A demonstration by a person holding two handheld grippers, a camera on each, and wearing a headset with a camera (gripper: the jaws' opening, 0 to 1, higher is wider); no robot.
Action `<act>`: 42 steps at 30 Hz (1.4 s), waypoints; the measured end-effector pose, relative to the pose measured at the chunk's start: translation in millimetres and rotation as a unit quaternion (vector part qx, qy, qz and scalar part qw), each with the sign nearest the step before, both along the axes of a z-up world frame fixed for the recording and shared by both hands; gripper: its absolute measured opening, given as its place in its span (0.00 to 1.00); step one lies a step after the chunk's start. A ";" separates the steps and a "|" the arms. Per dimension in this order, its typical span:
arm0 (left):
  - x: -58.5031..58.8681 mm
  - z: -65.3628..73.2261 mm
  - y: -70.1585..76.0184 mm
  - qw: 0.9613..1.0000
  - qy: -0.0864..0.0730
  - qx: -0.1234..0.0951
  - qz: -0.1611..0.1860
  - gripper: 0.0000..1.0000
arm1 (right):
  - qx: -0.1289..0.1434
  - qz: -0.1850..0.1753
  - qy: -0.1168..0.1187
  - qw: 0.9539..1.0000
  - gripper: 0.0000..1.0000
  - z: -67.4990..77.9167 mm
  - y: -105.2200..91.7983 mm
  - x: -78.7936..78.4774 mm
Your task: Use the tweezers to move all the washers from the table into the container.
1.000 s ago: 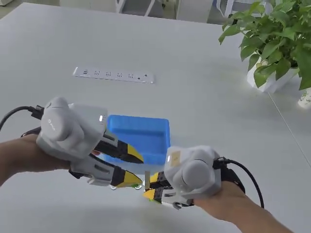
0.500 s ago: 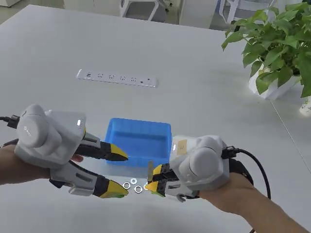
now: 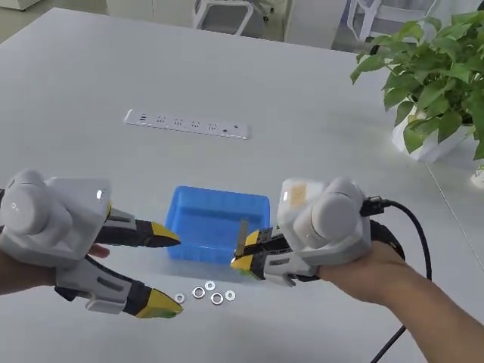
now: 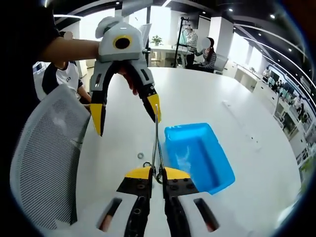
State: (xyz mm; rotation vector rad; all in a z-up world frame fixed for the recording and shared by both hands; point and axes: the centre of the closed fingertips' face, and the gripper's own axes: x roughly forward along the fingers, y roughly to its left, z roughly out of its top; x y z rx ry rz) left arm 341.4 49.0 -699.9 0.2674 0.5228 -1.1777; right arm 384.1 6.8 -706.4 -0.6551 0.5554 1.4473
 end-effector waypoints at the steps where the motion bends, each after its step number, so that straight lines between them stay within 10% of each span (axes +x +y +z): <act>1: 0.3 0.2 0.5 1.000 0.000 -0.001 0.003 0.63 | 0.001 0.000 0.000 1.000 0.09 1.0 0.4 1.3; 18: 6.3 3.3 15.9 0.999 -0.009 -0.012 0.039 0.71 | 0.020 0.007 -0.009 1.000 0.09 18.7 22.2 36.1; 42: 20.2 8.7 26.7 0.998 -0.012 -0.026 0.063 0.71 | 0.038 0.047 0.000 0.998 0.09 -14.7 40.4 61.6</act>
